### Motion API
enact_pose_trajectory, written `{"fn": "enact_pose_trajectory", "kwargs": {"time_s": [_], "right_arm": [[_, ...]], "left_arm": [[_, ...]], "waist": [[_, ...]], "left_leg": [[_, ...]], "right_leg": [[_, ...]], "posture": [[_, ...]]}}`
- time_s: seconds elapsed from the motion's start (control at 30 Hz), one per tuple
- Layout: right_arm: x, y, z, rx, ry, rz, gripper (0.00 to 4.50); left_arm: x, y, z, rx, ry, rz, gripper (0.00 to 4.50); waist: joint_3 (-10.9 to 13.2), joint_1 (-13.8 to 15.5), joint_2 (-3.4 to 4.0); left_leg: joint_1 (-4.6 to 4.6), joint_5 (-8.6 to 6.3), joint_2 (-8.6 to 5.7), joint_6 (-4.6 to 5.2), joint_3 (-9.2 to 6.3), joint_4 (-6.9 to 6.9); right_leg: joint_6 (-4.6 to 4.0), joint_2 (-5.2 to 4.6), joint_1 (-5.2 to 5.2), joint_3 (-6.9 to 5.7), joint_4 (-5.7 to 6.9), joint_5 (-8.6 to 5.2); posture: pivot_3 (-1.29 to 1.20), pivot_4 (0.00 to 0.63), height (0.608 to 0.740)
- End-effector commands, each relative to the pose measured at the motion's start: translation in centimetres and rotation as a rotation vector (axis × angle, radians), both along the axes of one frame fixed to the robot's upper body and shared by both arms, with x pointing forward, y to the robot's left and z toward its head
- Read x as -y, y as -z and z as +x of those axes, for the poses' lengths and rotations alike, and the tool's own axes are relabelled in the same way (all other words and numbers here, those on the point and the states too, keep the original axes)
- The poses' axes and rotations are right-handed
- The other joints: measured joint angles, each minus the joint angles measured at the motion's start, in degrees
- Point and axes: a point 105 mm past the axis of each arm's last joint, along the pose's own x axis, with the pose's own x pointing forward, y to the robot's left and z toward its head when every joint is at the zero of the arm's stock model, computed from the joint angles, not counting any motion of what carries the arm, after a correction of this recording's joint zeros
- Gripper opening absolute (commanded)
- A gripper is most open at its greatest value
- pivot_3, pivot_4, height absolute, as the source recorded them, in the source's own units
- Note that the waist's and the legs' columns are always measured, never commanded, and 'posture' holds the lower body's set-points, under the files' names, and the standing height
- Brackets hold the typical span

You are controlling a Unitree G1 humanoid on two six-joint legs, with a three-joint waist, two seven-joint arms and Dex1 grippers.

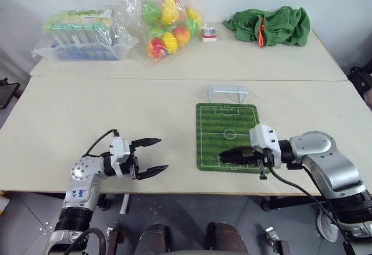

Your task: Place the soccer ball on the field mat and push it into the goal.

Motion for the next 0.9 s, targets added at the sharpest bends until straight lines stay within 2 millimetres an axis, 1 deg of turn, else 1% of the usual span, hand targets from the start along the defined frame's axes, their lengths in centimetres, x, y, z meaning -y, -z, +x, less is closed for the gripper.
{"fn": "enact_pose_trajectory", "kwargs": {"time_s": [0.03,0.2,0.37,0.43,0.53,0.57,0.6,0.67,0.7,0.77,0.8,0.83,0.9], "right_arm": [[0.7,0.8,-0.3,-0.03,-0.013,-0.021,0.01],[1.4,2.1,0.1,-0.053,-0.005,-0.052,0.01],[1.9,2.5,1.4,-0.05,0.036,-0.047,0.01],[2.2,2.5,2.3,-0.034,0.066,-0.051,0.01],[2.7,1.8,4.5,0.015,0.135,-0.038,0.01],[2.9,1.4,5.2,0.036,0.157,-0.032,0.01],[3.2,0.6,6.4,0.075,0.196,-0.019,0.01],[3.6,-0.8,8.1,0.132,0.255,0.006,0.01],[3.8,-1.3,8.6,0.151,0.275,0.016,0.01],[4.3,-3.3,10.0,0.21,0.335,0.063,0.01],[4.4,-4.1,10.3,0.229,0.352,0.082,0.01],[4.7,-5.5,10.6,0.268,0.377,0.116,0.01],[5.2,-7.3,10.5,0.316,0.404,0.159,0.01]], "left_arm": [[-0.2,-0.6,0.0,0.025,0.002,-0.015,4.5],[-0.3,-0.7,-0.4,0.025,0.018,-0.018,4.5],[-0.7,-1.2,-1.1,0.027,0.046,-0.036,4.5],[-1.0,-1.3,-0.9,0.031,0.04,-0.031,4.5],[-1.2,-1.6,-0.5,0.043,0.029,-0.027,4.5],[-1.1,-1.7,-0.4,0.047,0.027,-0.028,4.5],[-1.1,-1.7,-0.2,0.05,0.025,-0.028,4.5],[-0.9,-1.9,0.1,0.058,0.02,-0.027,4.5],[-0.9,-1.9,0.2,0.061,0.018,-0.026,4.5],[-1.0,-2.2,0.7,0.068,0.006,-0.028,4.5],[-1.0,-2.3,0.8,0.07,0.002,-0.029,4.5],[-1.1,-2.5,1.1,0.074,-0.009,-0.033,4.5],[-1.2,-3.1,1.7,0.064,-0.031,-0.062,4.5]], "waist": [[0.0,0.0,0.0],[0.0,0.0,0.0],[0.0,-0.2,0.0],[0.0,-0.2,0.0],[0.0,-0.2,0.0],[0.0,-0.2,0.0],[0.0,-0.2,0.0],[0.0,-0.3,0.03],[0.0,-0.3,0.03],[0.0,-0.2,0.03],[0.0,-0.2,0.03],[0.0,-0.1,0.03],[0.0,-0.1,0.03]], "left_leg": [[-0.09,0.0,-0.01,0.01,-0.03,0.04],[-0.13,0.0,-0.04,0.01,-0.12,0.06],[-0.15,0.0,-0.05,0.01,-0.15,0.06],[-0.15,0.0,-0.05,0.0,-0.15,0.07],[-0.15,0.0,-0.05,0.0,-0.15,0.08],[-0.16,0.01,-0.05,0.0,-0.14,0.08],[-0.15,0.0,-0.05,0.0,-0.14,0.08],[-0.16,0.01,-0.04,0.0,-0.15,0.09],[-0.16,0.01,-0.04,0.0,-0.15,0.08],[-0.17,0.01,-0.04,-0.01,-0.2,0.08],[-0.18,0.01,-0.04,-0.01,-0.22,0.08],[-0.21,0.01,-0.04,-0.01,-0.23,0.08],[-0.27,0.01,-0.05,-0.01,-0.3,0.08]], "right_leg": [[0.01,0.0,-0.04,-0.02,-0.01,0.0],[0.02,0.01,-0.03,-0.15,-0.01,0.01],[0.02,0.01,-0.03,-0.19,-0.01,0.02],[0.02,0.02,-0.03,-0.2,0.0,0.01],[0.02,0.01,-0.02,-0.18,0.0,0.01],[0.02,0.01,-0.03,-0.18,-0.01,0.01],[0.02,0.01,-0.03,-0.19,0.0,0.01],[0.02,0.01,-0.03,-0.19,0.0,0.01],[0.02,0.02,-0.03,-0.2,0.01,0.01],[0.02,0.02,-0.03,-0.24,0.01,0.01],[0.02,0.01,-0.03,-0.26,0.02,0.01],[0.02,0.01,-0.04,-0.28,0.01,0.01],[0.02,0.01,-0.04,-0.36,0.01,0.01]], "posture": [[0.0,0.15,0.74],[0.0,0.15,0.74],[0.0,0.15,0.74],[0.0,0.15,0.74],[0.0,0.15,0.74],[0.0,0.15,0.74],[0.0,0.15,0.74],[0.0,0.15,0.74],[0.0,0.15,0.74],[0.0,0.15,0.74],[0.0,0.15,0.74],[0.0,0.15,0.74],[0.0,0.15,0.74]]}}
